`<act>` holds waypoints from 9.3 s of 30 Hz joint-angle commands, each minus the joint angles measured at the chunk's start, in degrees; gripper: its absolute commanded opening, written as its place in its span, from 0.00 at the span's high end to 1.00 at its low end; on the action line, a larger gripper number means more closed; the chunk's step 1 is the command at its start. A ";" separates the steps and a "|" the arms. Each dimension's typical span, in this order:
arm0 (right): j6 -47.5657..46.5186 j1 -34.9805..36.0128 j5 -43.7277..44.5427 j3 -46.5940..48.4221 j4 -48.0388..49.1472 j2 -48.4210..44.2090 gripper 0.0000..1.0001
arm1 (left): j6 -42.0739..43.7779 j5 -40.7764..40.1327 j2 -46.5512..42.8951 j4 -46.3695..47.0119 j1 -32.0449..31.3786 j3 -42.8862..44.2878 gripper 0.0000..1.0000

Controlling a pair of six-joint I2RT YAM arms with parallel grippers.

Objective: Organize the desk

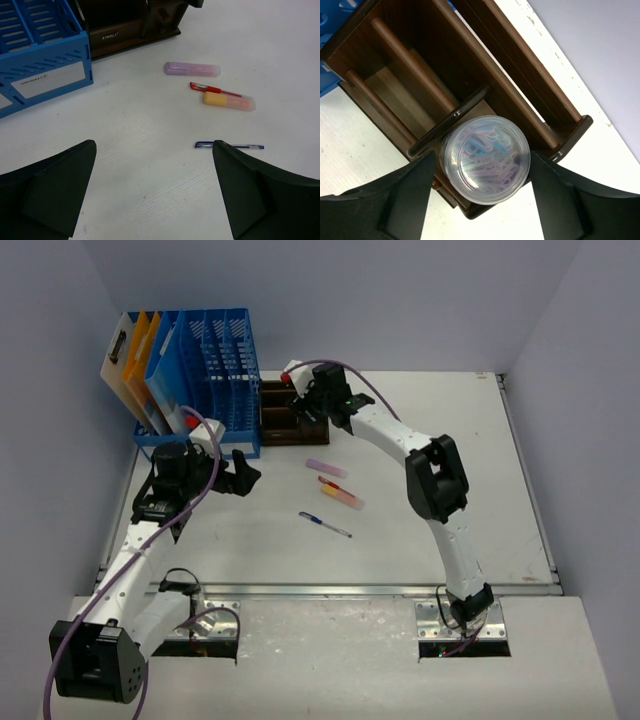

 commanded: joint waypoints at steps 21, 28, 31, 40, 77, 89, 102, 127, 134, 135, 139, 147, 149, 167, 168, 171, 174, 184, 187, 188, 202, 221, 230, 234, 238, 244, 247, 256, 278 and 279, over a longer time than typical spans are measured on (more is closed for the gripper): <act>0.16 -0.08 -15.49 -19.73 -21.19 -30.18 0.33 | 6.07 4.21 1.01 0.95 0.57 4.75 0.00; 3.32 2.19 -20.60 -39.83 -27.71 -37.38 0.63 | -6.75 5.96 1.45 0.86 1.36 5.10 0.00; 4.29 5.36 -16.64 -46.29 -24.54 -40.38 0.66 | -12.20 10.27 1.01 4.19 1.62 3.70 0.00; 8.59 10.73 -10.84 -47.62 -21.56 -35.47 0.68 | -12.30 9.05 2.07 3.67 1.62 4.22 0.00; 10.87 15.83 -6.96 -43.49 -16.63 -35.08 0.99 | -24.85 22.81 0.39 15.09 12.51 0.89 0.00; 31.06 3.44 -26.56 -37.16 -5.56 -39.07 0.99 | -32.96 24.17 1.45 24.42 7.26 -0.96 0.09; 42.43 2.64 -42.12 -34.34 0.07 -36.87 0.99 | -35.50 11.51 8.74 28.55 -4.26 1.15 0.21; 43.49 3.52 -45.29 -33.55 1.39 -35.81 0.99 | -41.13 15.81 14.98 37.51 -6.46 5.54 0.85; 42.96 3.35 -44.15 -32.85 -0.19 -35.81 0.44 | -38.33 14.94 14.90 34.09 -6.46 8.25 1.00; 42.09 2.91 -43.80 -32.76 -0.80 -35.99 0.29 | -37.01 14.50 14.98 33.04 -6.46 9.40 1.00; 41.82 -1.30 -42.48 -34.51 -2.57 -38.09 0.17 | -22.70 8.18 17.18 21.71 -6.38 19.57 1.00; 33.94 -9.30 -34.94 -40.66 -5.38 -43.72 0.15 | -8.28 -9.83 26.22 19.40 -6.46 32.86 1.00; 31.99 -9.57 -33.00 -41.81 -5.82 -44.51 0.15 | -6.34 -12.11 27.28 21.07 -6.73 33.49 1.00; 24.86 -10.36 -22.62 -46.30 -6.87 -45.05 0.15 | 7.37 -10.91 37.03 45.15 -8.92 30.33 1.00; 24.68 -10.36 -22.36 -45.95 -6.87 -44.78 0.15 | 7.91 -10.56 37.65 45.42 -8.92 30.76 1.00; 24.24 -10.36 -21.56 -45.33 -7.14 -43.73 0.15 | 10.02 -10.47 40.38 45.25 -9.01 31.99 1.00; 23.89 -10.36 -20.86 -44.28 -7.58 -42.32 0.15 | 10.46 -11.78 42.40 46.56 -8.92 31.91 1.00; 22.92 -10.45 -20.07 -42.43 -8.37 -39.16 0.15 | 9.41 -14.42 46.53 52.45 -8.92 31.56 1.00; 22.84 -10.45 -19.89 -42.08 -8.11 -38.45 0.15 | 9.58 -14.42 48.20 53.50 -8.92 32.17 1.00; 22.75 -10.36 -19.80 -41.82 -8.10 -38.28 0.15 | 9.84 -14.51 48.56 53.68 -9.01 32.43 1.00; 21.52 -10.36 -19.80 -41.46 -7.14 -35.90 0.16 | 11.34 -15.48 54.88 57.46 -8.92 33.75 1.00; 11.69 -10.36 -15.60 -37.33 -9.16 -30.55 0.54 | 9.76 -14.33 53.75 50.70 -8.75 37.36 0.36; 4.56 -8.17 -13.21 -38.20 -10.31 -27.11 0.81 | 3.70 -12.31 40.75 41.74 -7.69 34.11 0.35; 3.41 -5.53 -11.99 -40.05 -8.55 -26.33 0.81 | 2.11 -10.03 35.91 35.69 -6.29 32.18 0.31; 2.27 -2.81 -8.39 -41.37 -6.09 -24.66 0.78 | -0.61 -8.36 33.45 32.95 -4.80 30.77 0.27; 2.09 -0.70 -6.71 -39.88 -6.08 -20.62 0.65 | -1.40 -6.78 31.68 32.33 -3.56 28.92 0.25; 2.01 -0.26 -6.36 -39.18 -5.73 -19.38 0.65 | -1.93 -6.51 31.42 32.50 -3.21 28.66 0.25; 1.48 0.27 -6.00 -38.47 -5.29 -17.45 0.66 | -2.11 -6.07 31.51 33.12 -3.12 28.31 0.24; 8.76 -0.34 -12.95 -36.39 -11.27 -33.08 0.99 | -9.74 8.30 23.96 26.98 -0.40 23.22 0.18; 9.73 -0.78 -13.30 -36.36 -11.53 -33.26 0.99 | -10.88 10.43 23.25 26.71 -0.40 22.51 0.17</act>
